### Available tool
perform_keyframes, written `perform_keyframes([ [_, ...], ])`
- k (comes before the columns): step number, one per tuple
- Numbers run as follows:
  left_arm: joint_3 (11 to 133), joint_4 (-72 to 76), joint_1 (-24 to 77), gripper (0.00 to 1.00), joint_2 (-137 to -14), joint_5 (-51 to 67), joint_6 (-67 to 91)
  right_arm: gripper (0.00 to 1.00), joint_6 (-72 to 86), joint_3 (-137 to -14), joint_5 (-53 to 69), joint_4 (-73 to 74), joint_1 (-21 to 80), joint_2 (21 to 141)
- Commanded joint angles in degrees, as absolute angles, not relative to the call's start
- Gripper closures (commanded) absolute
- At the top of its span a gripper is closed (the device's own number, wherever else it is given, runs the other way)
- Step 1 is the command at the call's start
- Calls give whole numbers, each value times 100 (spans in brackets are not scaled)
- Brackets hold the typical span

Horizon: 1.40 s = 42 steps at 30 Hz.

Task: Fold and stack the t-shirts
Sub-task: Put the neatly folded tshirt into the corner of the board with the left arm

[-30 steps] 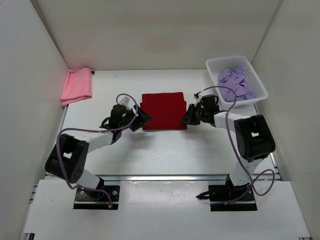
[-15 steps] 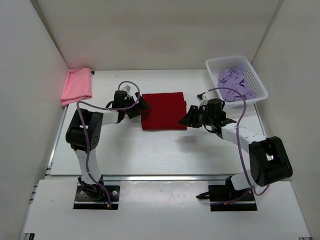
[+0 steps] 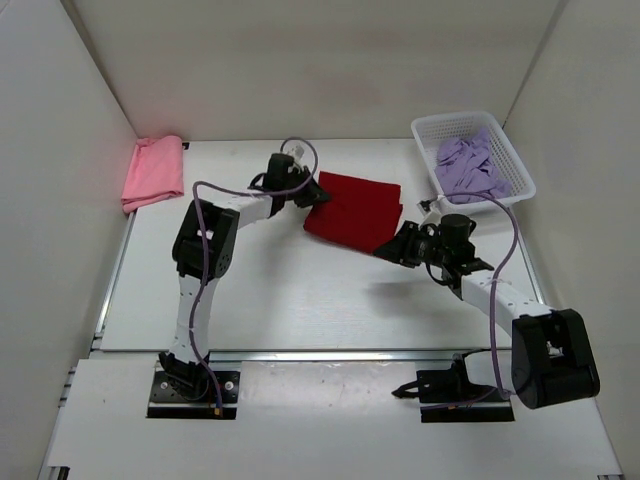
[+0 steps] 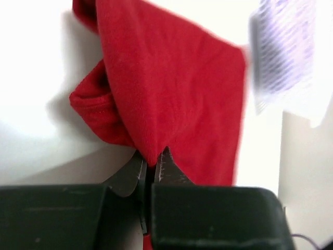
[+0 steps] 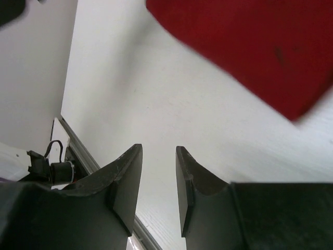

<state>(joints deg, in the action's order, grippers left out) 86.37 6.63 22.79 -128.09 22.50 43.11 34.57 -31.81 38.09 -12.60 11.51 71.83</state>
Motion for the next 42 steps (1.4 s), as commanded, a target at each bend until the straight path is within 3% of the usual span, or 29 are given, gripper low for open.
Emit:
perform_keyframes([
  [1, 9927, 45, 1865, 100, -12638, 2320, 4131, 69, 3692, -2866, 4096, -1697, 958, 6865],
  [5, 10853, -536, 1040, 100, -12517, 2434, 4218, 69, 3638, -2962, 4192, -1529, 835, 7013],
  [12, 9584, -62, -683, 99, -11340, 2154, 4385, 70, 3454, -3155, 4298, -1415, 1089, 7330],
  [13, 9302, 400, -920, 92, -11190, 1936, 4534, 69, 3437, -3155, 4315, -1432, 1090, 7365],
  [15, 8004, 1103, -1255, 66, -10620, 1653, 4850, 69, 3437, -3129, 4333, -1424, 1169, 7400],
  [16, 7711, 1473, -1431, 2, -10391, 1374, 5069, 69, 3419, -3129, 4342, -1389, 1265, 7435],
  [25, 5099, 2434, -1592, 1, -9046, 501, 5968, 68, 3481, -3119, 3974, -1459, 1538, 7515],
  [29, 4905, 2425, -1152, 2, -8430, 343, 5880, 72, 3524, -3725, 3254, -1337, 1871, 7822],
  [36, 4272, 2031, -1275, 1, -7032, -466, 5512, 80, 3174, -5281, 3218, -836, 1803, 8621],
  [38, 4289, 1995, -925, 1, -7005, -344, 5344, 87, 2937, -5973, 2894, -564, 1662, 8745],
  [39, 4341, 2047, -523, 2, -7074, -282, 5178, 97, 2805, -6238, 2552, -232, 1496, 8902],
  [40, 4455, 2030, -258, 1, -7214, -220, 5107, 100, 2560, -6745, 2340, -55, 1407, 9095],
  [42, 4718, 1855, 952, 1, -7610, -19, 4861, 100, 2173, -7433, 1489, 543, 969, 9447],
])
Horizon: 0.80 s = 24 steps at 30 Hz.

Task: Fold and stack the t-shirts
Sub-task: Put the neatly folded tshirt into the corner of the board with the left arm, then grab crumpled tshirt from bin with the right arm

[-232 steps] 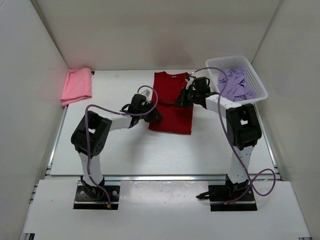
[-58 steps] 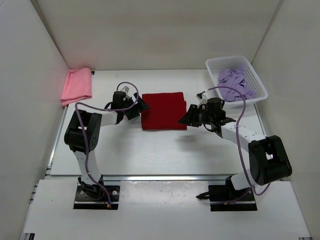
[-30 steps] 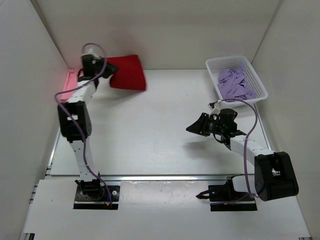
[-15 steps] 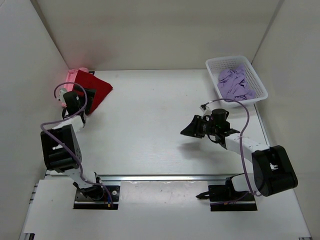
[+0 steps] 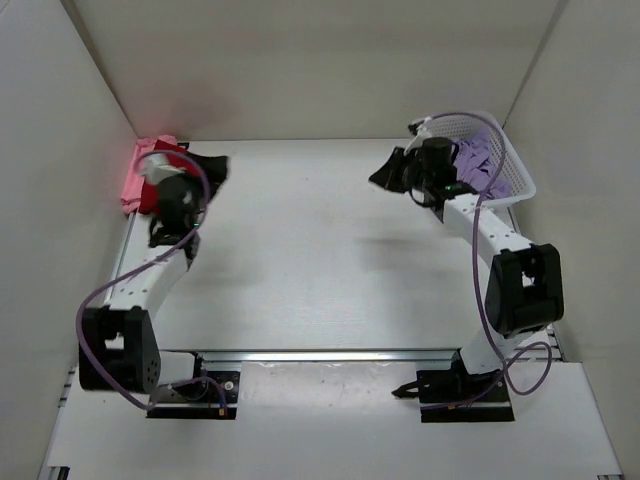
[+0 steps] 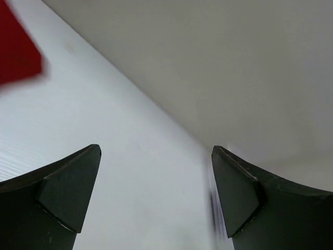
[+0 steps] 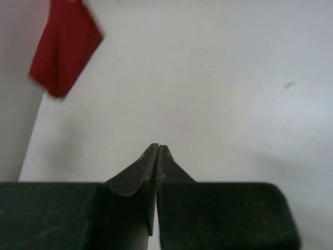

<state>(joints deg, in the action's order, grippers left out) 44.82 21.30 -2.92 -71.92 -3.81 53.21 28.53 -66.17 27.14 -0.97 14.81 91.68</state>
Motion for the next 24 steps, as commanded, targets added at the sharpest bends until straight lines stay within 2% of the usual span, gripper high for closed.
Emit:
perform_keyframes([
  [1, 4929, 1820, 1262, 1, -7916, 52, 4765, 100, 2136, -7792, 1364, 658, 854, 9709],
  [4, 5508, 1566, 2773, 1, -8716, 526, 4422, 100, 1987, -8488, 925, 1124, 116, 10308],
  [5, 5641, 1530, 2986, 1, -8997, 745, 4343, 99, 1899, -8656, 810, 1238, -129, 10492],
  [7, 5791, 1468, 3557, 2, -9272, 1062, 4289, 93, 1776, -8938, 502, 1397, -438, 10765],
  [10, 5477, 1713, 4015, 2, -9466, 1423, 4411, 68, 1653, -9473, 326, 1624, -869, 11337],
  [13, 4800, 2126, 4262, 2, -9422, 1634, 4553, 58, 1206, -10623, 18, 2256, -940, 12215],
  [15, 4300, 2266, 4324, 1, -9290, 1740, 4658, 53, 977, -11963, -315, 2852, -897, 13152],
  [19, 3745, 2312, 4464, 1, -9097, 1969, 4544, 54, 800, -14243, -491, 4145, -984, 14588],
  [22, 3507, 2136, 4526, 1, -8912, 1960, 4377, 59, 870, -13756, -299, 3666, -1011, 14511],
  [24, 3446, 2144, 4483, 2, -8842, 1933, 4377, 65, 835, -13939, -317, 3805, -1002, 14694],
])
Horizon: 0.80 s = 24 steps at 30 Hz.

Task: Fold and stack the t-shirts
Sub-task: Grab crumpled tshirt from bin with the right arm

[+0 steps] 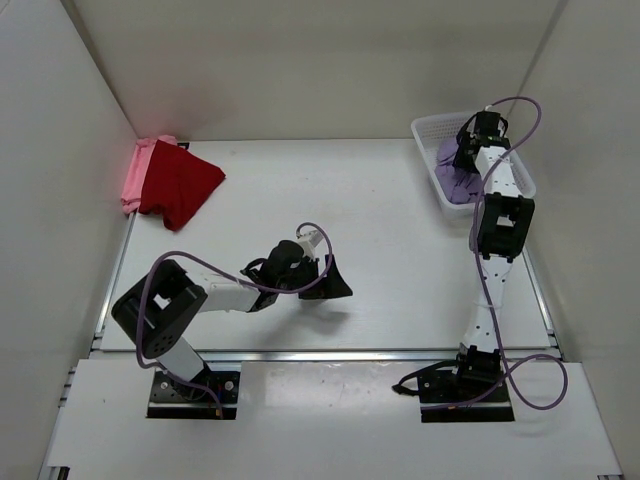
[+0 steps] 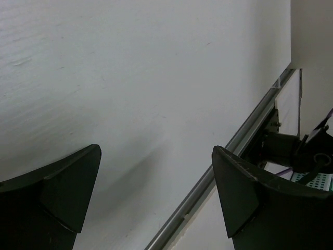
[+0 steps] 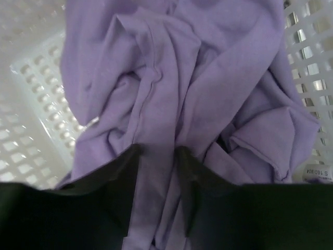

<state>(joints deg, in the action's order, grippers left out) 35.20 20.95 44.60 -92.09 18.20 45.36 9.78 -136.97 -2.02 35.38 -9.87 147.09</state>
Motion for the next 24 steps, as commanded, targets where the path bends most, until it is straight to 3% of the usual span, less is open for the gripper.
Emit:
perform_keyframes([
  [1, 3489, 2145, 4439, 1, -8816, 1960, 4360, 71, 818, -14192, -264, 3849, -993, 14887],
  [3, 3585, 2101, 4386, 1, -8824, 2038, 4299, 79, 844, -14168, -124, 3807, -1011, 14845],
  [4, 3647, 2040, 4360, 1, -8816, 2004, 4298, 95, 870, -14185, -71, 3806, -993, 14862],
  [5, 3639, 2030, 4316, 1, -8789, 2021, 4298, 100, 966, -14333, 95, 3867, -1019, 14871],
  [8, 3604, 2109, 4342, 2, -8701, 1890, 4351, 100, 1054, -14616, 192, 3920, -976, 14749],
  [17, 3648, 2074, 3964, 1, -8483, 2162, 4447, 100, 1257, -14853, 1186, 4034, -1011, 12615],
  [24, 3341, 2162, 3025, 1, -7780, 2390, 4763, 100, 1212, -14661, 1879, 3956, -178, 10911],
])
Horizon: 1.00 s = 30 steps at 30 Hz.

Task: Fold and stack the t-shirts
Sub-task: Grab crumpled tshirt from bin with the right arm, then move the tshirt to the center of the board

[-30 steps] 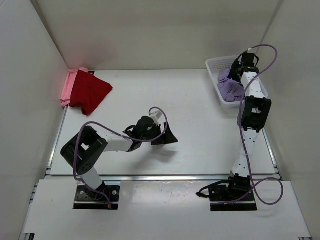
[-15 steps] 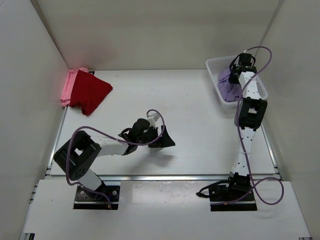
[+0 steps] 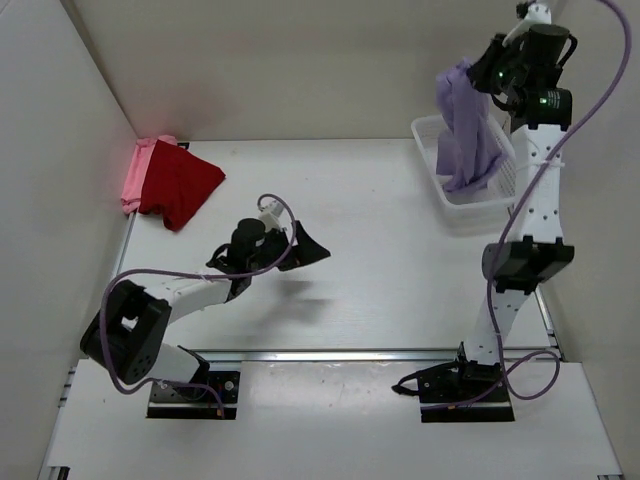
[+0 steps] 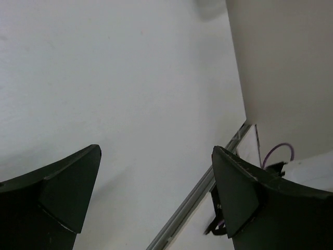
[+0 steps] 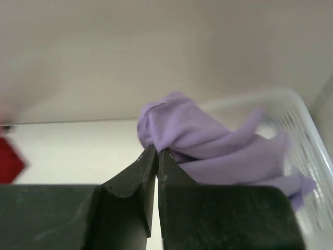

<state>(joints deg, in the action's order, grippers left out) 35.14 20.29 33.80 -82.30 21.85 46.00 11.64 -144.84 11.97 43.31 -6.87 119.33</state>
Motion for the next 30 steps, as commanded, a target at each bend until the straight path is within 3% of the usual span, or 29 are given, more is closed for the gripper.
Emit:
perform_keyframes([
  [1, 3270, 2240, 2876, 1, -7700, 2417, 4903, 100, 1195, -14530, 2029, 3694, 103, 10733],
  [8, 2462, 2154, 1751, 1, -6401, 2267, 5440, 100, 992, -11647, 1572, 1505, 1897, 8404],
  [12, 2223, 1935, 943, 1, -5784, 2233, 5555, 100, 1712, -10321, 2319, 810, 1715, 7824],
  [19, 3251, 897, 703, 1, -5870, 1916, 4940, 96, 3857, -5184, 2997, -1835, 906, 7058],
  [21, 3226, 984, 773, 2, -5985, 1855, 4869, 87, 4130, -4459, 3224, -1978, 678, 7399],
  [24, 3112, 906, 949, 1, -6134, 1679, 4685, 56, 3991, -4053, 3104, -1724, 606, 7418],
  [26, 3085, 748, 1089, 2, -6240, 1557, 4466, 53, 3684, -3929, 2744, -1381, 773, 7244],
  [29, 3172, 3, 1624, 1, -6328, 1118, 3879, 62, 3007, -3955, 1866, -399, 1439, 6857],
  [30, 3190, -200, 1704, 1, -6267, 881, 3650, 72, 2736, -3903, 1550, -248, 1868, 6725],
])
